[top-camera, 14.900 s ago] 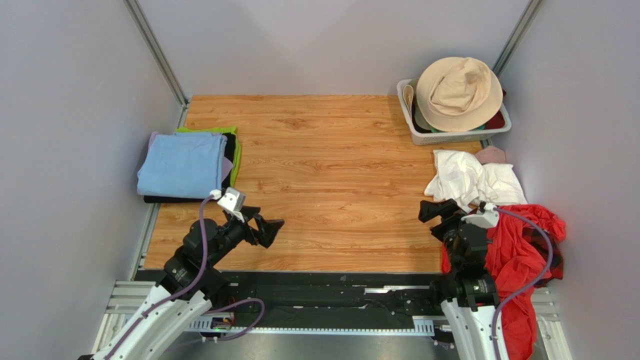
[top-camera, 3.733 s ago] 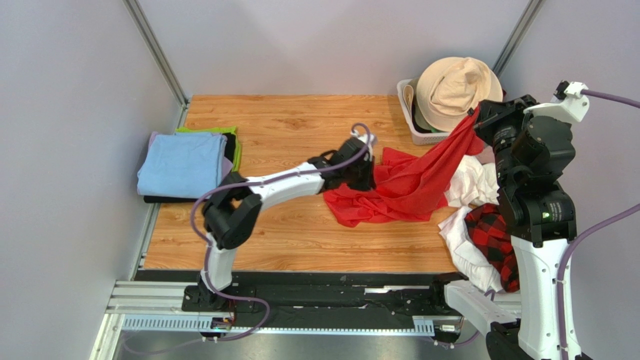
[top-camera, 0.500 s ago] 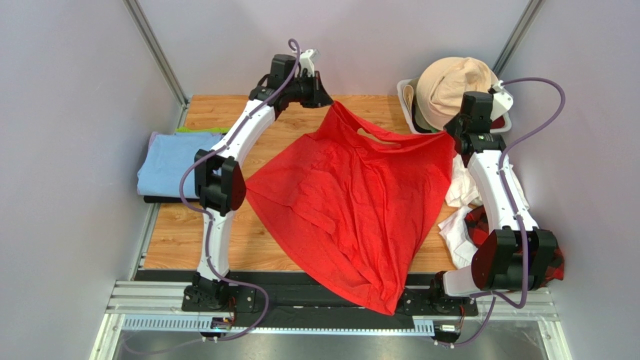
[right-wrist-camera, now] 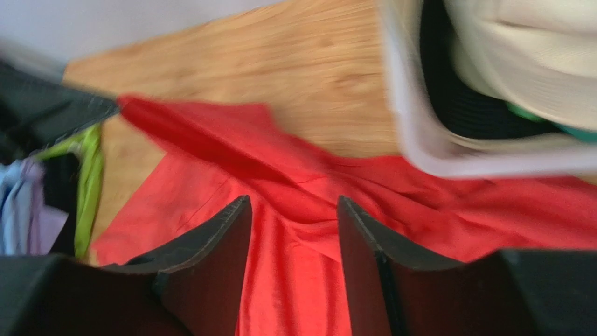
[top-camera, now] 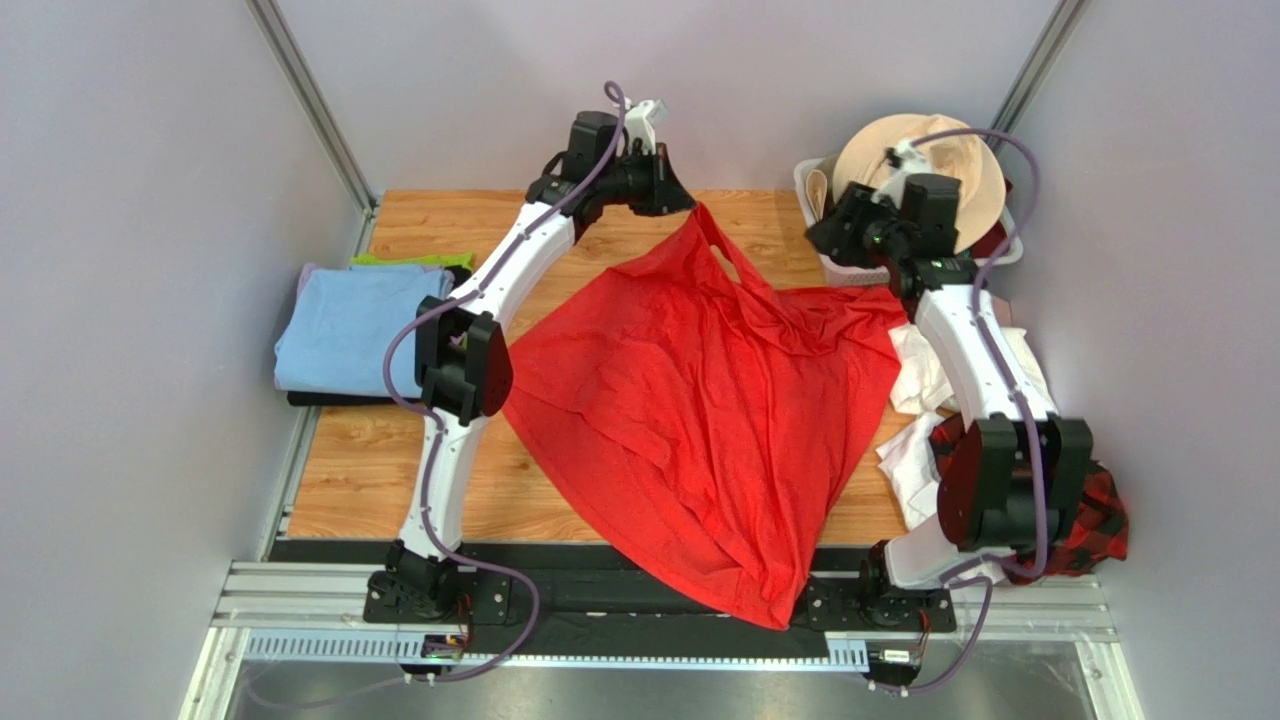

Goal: Fold and stack the mixed laundry pile
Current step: Flatten out the tank top at the center of the board.

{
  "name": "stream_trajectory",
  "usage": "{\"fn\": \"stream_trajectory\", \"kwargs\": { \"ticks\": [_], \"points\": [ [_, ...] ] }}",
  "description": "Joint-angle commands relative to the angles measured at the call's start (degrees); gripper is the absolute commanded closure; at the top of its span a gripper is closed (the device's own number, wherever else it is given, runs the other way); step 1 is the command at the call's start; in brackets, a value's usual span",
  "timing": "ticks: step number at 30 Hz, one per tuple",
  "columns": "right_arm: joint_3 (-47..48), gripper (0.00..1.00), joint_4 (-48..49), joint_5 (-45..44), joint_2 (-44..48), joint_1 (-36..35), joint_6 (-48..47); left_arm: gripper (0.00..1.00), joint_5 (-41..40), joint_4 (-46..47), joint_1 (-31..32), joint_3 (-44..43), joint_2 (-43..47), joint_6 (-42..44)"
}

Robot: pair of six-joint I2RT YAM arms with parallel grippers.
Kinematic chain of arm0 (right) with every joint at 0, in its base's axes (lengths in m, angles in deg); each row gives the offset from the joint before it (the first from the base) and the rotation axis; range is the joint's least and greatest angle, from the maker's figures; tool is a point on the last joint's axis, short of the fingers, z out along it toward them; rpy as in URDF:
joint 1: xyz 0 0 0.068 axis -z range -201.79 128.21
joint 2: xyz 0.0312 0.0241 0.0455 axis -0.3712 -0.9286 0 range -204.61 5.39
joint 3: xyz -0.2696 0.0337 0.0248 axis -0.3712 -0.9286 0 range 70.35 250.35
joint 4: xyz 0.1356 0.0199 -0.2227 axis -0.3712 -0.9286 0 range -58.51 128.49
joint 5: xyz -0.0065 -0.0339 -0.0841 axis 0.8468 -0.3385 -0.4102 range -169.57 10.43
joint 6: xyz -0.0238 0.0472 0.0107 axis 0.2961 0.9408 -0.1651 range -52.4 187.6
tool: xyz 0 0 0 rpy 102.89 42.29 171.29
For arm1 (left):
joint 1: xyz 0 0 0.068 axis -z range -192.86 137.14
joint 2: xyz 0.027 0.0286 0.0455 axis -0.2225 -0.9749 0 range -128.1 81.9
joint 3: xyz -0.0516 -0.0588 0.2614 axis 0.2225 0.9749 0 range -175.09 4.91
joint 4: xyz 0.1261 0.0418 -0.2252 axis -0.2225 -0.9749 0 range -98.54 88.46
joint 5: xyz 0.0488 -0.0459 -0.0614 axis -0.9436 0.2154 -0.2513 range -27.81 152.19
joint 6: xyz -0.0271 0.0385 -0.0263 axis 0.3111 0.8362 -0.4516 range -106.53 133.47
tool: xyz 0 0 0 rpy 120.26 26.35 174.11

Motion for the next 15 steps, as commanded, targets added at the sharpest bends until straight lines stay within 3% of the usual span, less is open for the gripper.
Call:
{"fn": "stream_trajectory", "kwargs": {
  "ticks": [1, 7, 15],
  "points": [
    [5.7, 0.46, 5.0, 19.4, -8.5, -7.0, -9.7, 1.00, 1.3, 2.8, 0.0, -3.2, 1.8, -0.3],
    [9.1, 0.47, 6.3, 18.0, -14.7, -13.8, -17.6, 1.00, 1.7, 2.2, 0.0, -2.8, 1.8, 0.7],
    [11.1, 0.49, 8.5, 13.4, -19.4, -14.7, -19.6, 1.00, 1.8, 1.8, 0.0, -1.9, 2.8, 1.5]
  ]
}}
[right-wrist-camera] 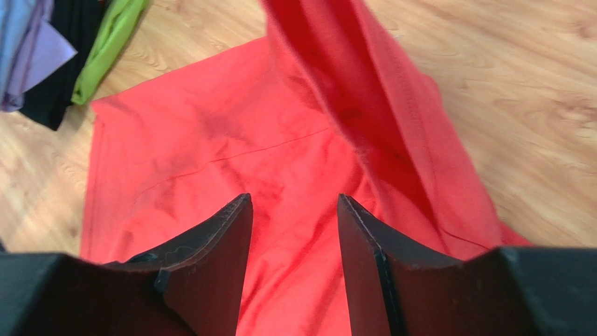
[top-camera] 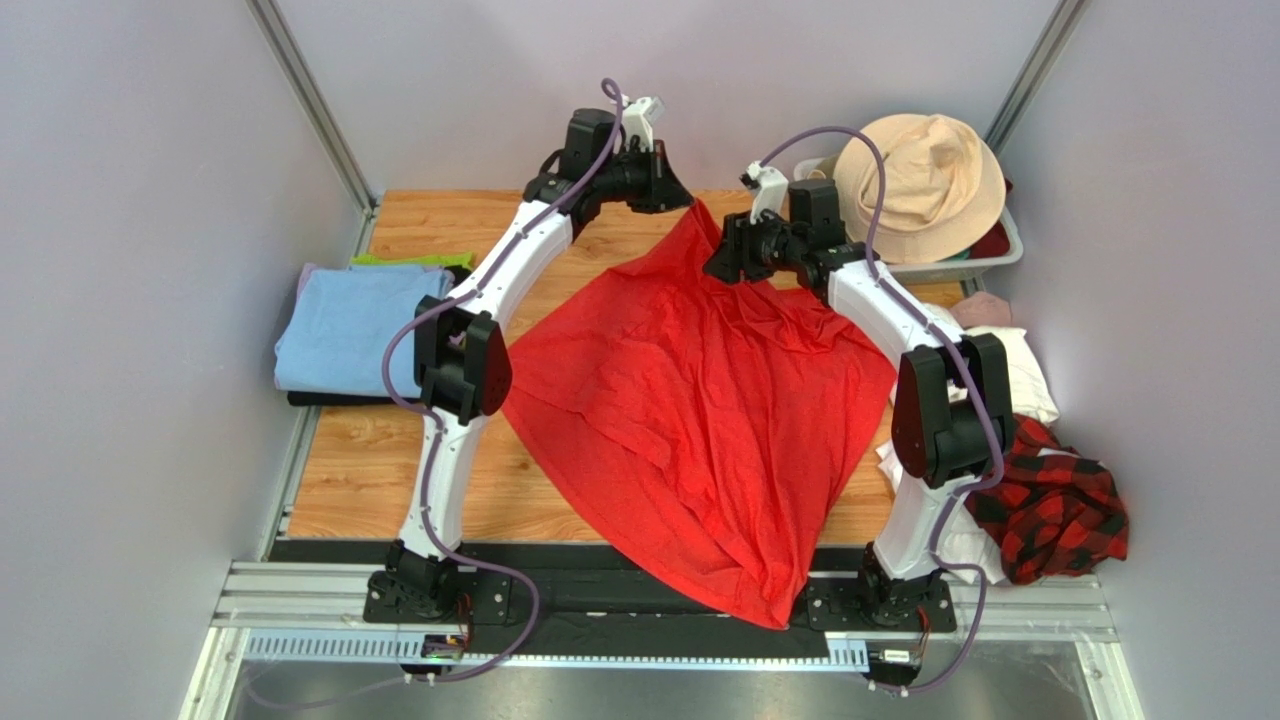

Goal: Fold and stack the mixed laundry pile
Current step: Flatten out the tank top at the center of the board.

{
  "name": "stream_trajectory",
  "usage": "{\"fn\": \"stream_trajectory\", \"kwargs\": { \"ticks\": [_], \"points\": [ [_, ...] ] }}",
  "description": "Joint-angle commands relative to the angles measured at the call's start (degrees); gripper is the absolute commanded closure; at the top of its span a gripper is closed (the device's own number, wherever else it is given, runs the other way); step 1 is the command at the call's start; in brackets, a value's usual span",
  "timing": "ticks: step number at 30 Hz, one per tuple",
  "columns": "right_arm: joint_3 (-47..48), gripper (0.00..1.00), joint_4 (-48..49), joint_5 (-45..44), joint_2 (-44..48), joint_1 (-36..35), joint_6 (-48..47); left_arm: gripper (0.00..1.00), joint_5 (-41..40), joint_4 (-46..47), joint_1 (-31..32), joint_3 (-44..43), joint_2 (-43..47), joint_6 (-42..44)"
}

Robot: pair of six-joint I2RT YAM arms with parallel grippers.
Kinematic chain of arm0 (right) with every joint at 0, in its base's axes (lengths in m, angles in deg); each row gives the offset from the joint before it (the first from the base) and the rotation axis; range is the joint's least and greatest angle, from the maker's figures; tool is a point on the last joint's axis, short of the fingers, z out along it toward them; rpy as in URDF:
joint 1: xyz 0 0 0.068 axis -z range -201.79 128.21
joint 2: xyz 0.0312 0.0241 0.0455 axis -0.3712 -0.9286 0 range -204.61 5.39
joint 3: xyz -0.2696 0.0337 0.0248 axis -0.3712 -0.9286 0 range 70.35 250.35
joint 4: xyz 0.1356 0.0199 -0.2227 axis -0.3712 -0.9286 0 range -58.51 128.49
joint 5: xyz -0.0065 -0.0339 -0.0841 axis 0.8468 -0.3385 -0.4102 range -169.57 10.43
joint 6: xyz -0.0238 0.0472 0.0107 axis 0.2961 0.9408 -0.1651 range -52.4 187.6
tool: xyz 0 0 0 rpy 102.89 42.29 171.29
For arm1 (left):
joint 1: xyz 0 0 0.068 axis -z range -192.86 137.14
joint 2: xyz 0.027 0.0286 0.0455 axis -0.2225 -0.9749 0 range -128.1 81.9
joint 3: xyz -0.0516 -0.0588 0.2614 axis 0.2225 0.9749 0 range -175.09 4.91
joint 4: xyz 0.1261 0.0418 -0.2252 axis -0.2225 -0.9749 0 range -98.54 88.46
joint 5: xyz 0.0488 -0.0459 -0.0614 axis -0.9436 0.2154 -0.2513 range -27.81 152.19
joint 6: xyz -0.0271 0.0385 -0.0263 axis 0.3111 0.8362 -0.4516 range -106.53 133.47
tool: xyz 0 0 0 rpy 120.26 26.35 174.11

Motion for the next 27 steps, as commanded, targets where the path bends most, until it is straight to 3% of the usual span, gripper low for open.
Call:
{"fn": "stream_trajectory", "kwargs": {
  "ticks": [1, 22, 26, 27],
  "points": [
    [2.3, 0.48, 5.5, -2.9, -0.1, 0.6, -2.9, 1.00, 1.0, 1.1, 0.0, -0.2, 3.0, 1.0],
    [9.2, 0.54, 6.4, 0.4, -9.9, 0.3, -5.4, 1.00, 0.7, 0.8, 0.0, 0.0, 3.5, 1.2],
    [9.8, 0.65, 7.8, 3.3, -10.9, 0.2, -4.3, 1.00, 0.6, 0.5, 0.0, -0.3, 3.3, 1.3],
    [9.8, 0.72, 8.2, 3.8, -10.8, 0.1, -4.0, 1.00, 0.6, 0.5, 0.0, -0.4, 3.1, 1.4]
  ]
}}
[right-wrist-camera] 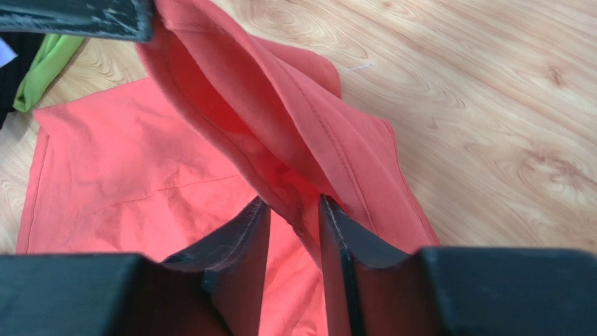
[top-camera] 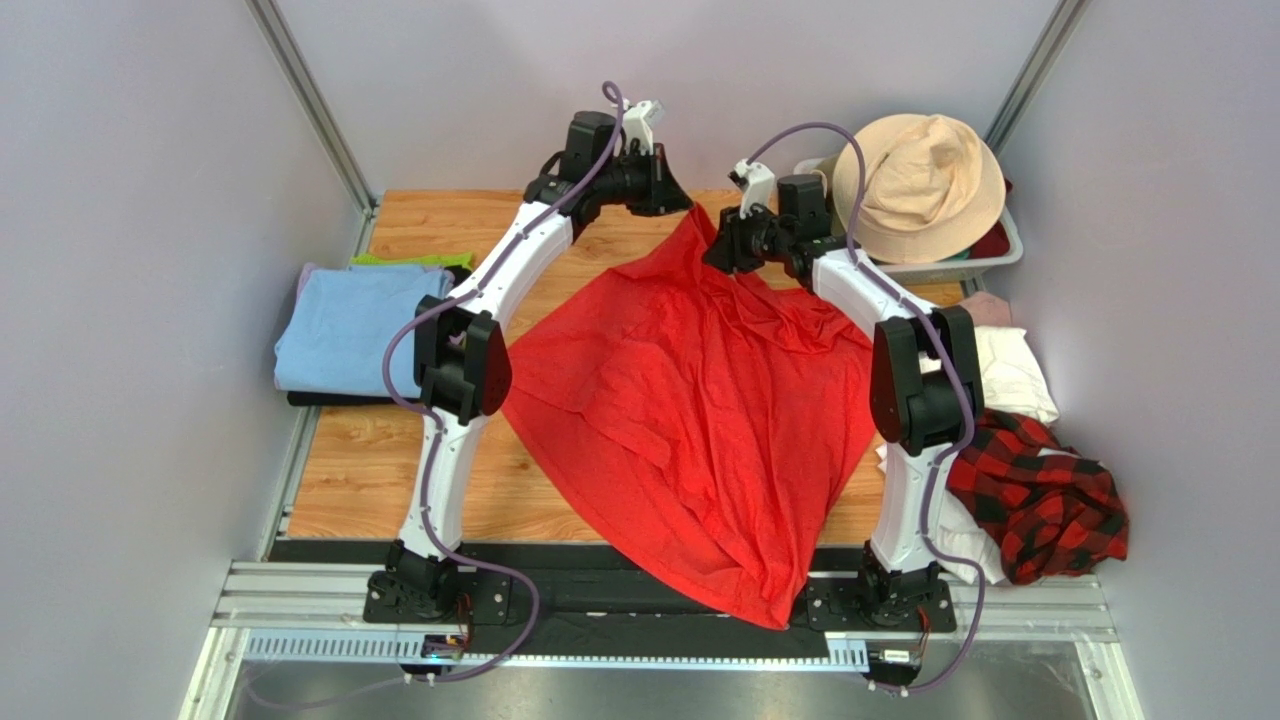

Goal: Fold and stack the mixed laundry pile
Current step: Flatten out the tank top at the center of the board.

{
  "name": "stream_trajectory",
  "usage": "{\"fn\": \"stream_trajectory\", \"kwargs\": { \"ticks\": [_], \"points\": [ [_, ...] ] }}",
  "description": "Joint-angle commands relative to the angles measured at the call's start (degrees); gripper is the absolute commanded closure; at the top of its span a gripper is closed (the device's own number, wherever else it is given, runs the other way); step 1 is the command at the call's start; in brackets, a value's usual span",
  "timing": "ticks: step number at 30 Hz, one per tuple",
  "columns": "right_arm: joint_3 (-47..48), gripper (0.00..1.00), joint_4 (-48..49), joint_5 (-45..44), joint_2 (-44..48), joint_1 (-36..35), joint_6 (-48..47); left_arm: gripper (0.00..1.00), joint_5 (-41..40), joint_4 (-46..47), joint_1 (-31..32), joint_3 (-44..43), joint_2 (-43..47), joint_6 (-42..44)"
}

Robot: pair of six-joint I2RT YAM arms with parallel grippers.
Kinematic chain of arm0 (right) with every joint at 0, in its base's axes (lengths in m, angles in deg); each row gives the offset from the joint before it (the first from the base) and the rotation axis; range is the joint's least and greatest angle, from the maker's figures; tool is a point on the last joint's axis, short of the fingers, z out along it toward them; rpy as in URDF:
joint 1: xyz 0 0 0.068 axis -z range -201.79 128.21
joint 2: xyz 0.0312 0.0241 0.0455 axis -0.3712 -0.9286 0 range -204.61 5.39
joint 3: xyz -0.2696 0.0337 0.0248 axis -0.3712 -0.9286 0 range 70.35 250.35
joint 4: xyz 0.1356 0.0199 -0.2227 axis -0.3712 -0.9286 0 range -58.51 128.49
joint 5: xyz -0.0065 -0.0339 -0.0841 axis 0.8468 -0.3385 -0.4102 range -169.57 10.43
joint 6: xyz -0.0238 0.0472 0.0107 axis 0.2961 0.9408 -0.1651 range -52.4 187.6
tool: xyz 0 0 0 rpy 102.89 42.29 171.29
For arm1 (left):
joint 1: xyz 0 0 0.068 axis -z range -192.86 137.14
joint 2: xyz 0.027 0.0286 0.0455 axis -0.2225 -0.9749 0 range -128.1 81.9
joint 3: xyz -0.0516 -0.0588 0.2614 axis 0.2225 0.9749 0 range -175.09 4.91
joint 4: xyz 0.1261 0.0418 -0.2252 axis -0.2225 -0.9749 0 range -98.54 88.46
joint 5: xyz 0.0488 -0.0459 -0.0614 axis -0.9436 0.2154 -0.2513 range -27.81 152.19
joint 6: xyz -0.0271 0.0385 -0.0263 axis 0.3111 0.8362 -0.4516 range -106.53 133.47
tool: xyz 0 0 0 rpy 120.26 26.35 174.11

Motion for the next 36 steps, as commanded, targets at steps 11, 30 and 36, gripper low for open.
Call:
{"fn": "stream_trajectory", "kwargs": {
  "ticks": [11, 30, 36],
  "points": [
    [5.8, 1.00, 3.8, 9.9, 1.7, 3.0, 8.8, 0.12, -8.8, -8.0, -2.0, 1.8, 7.3, 0.2],
    [6.0, 1.00, 15.8, 16.3, -2.1, 9.1, 26.5, 0.24, -28.4, -2.2, 1.9, 81.4, 63.6, -24.6],
    [4.1, 1.00, 17.3, 15.8, -1.2, 8.6, 26.8, 0.31, -32.6, 1.1, 3.1, 91.0, 68.6, -33.9]
  ]
}}
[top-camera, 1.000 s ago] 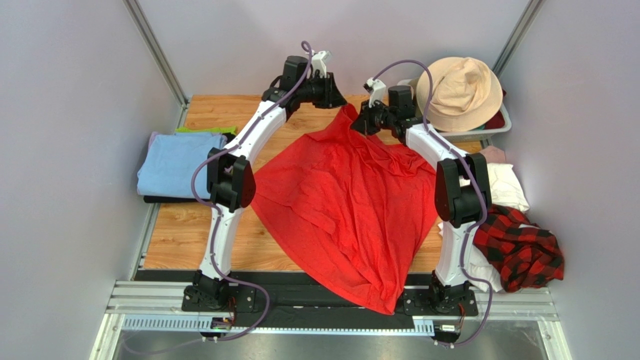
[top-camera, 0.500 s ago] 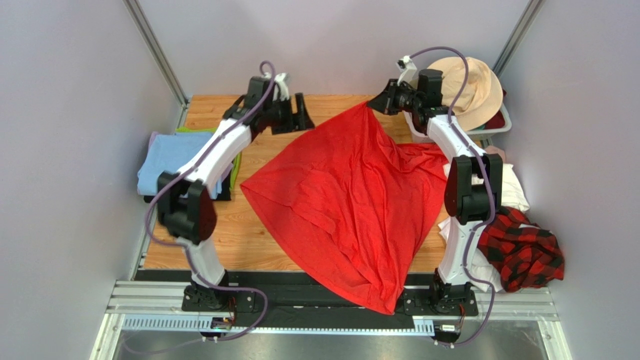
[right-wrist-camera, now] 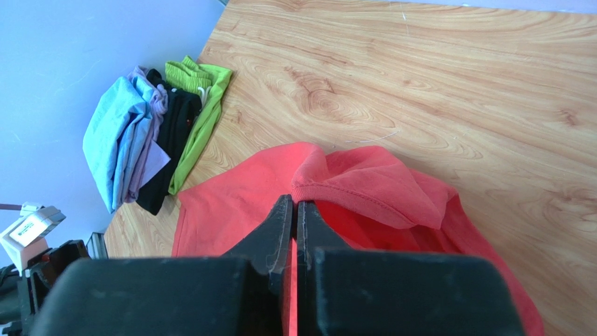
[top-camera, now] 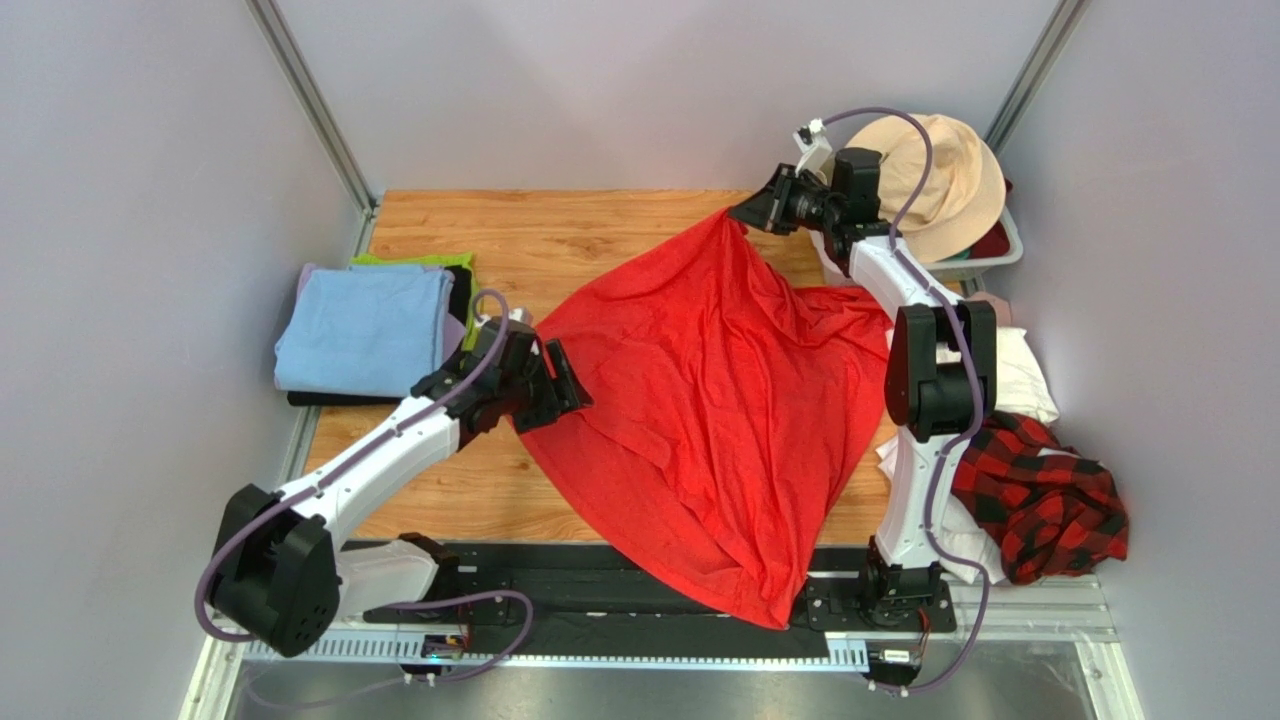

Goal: Fold and stack the mixed laundry pile
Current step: Flatten out the tank top at the center of the board.

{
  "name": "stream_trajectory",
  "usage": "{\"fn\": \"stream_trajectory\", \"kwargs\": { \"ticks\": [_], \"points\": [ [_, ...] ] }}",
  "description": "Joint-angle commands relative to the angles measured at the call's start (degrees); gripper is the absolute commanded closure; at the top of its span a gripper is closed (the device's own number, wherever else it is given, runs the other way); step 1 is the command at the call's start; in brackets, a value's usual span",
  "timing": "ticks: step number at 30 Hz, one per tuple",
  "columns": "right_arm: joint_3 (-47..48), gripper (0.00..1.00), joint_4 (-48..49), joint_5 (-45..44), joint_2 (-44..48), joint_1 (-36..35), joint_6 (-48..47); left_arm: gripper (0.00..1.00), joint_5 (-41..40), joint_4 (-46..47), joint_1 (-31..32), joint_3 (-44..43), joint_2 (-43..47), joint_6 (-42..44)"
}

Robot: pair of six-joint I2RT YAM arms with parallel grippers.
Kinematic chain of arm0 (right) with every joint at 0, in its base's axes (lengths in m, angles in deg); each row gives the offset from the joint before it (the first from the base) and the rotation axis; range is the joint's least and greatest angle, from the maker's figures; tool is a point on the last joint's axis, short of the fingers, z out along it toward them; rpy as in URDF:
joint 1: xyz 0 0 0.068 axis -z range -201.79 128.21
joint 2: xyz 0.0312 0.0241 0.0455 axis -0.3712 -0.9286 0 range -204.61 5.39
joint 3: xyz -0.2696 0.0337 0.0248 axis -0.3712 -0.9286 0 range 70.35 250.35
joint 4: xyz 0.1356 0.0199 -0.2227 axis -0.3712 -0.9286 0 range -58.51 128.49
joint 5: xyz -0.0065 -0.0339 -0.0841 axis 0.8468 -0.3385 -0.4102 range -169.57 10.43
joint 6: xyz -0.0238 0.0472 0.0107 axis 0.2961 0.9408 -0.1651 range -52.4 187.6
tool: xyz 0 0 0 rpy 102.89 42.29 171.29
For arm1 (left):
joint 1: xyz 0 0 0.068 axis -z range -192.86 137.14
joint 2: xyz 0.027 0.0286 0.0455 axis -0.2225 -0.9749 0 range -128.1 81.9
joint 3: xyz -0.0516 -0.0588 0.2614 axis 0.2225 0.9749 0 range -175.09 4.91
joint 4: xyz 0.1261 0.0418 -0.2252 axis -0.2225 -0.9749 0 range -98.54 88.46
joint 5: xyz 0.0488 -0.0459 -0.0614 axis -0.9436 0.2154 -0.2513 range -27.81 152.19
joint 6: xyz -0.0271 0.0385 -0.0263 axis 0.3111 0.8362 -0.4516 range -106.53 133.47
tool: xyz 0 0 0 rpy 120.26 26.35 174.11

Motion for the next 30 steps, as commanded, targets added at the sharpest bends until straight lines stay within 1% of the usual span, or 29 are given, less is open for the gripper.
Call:
{"fn": "stream_trajectory", "kwargs": {
  "ticks": [1, 2, 5, 10, 15, 17, 22, 30],
  "points": [
    [-1.5, 1.00, 5.1, 0.5, 2.4, -0.5, 1.6, 0.31, -4.4, 7.1, -0.1, 5.1, 4.5, -10.6],
    [-1.5, 1.00, 5.3, 0.6, 2.4, -0.7, 1.8, 0.31, -6.1, 7.9, -0.1, 6.0, 4.3, -11.7],
    [-1.4, 1.00, 5.8, 1.1, 2.1, -0.8, 2.5, 0.30, -6.8, 10.9, -0.1, 8.3, 2.0, -14.9],
    [-1.9, 1.00, 6.2, 1.2, 2.2, -0.8, 2.8, 0.30, -7.4, 15.2, 0.0, 8.0, -2.3, -18.5],
    [-2.1, 1.00, 6.3, 1.2, 2.4, -0.8, 2.7, 0.30, -9.4, 15.9, 0.0, 5.5, -7.1, -18.7],
    [-2.1, 1.00, 6.3, 1.2, 2.4, -0.9, 2.7, 0.32, -9.7, 15.7, 0.0, 4.5, -9.0, -18.8],
    [-2.1, 1.00, 6.4, 1.3, 2.4, -0.8, 2.7, 0.33, -10.2, 17.3, 0.0, 4.0, -13.1, -20.1],
    [-2.3, 1.00, 6.5, 1.9, 2.5, -0.8, 3.0, 0.36, -11.6, 17.3, 0.0, 2.9, -16.4, -20.5]
  ]
}}
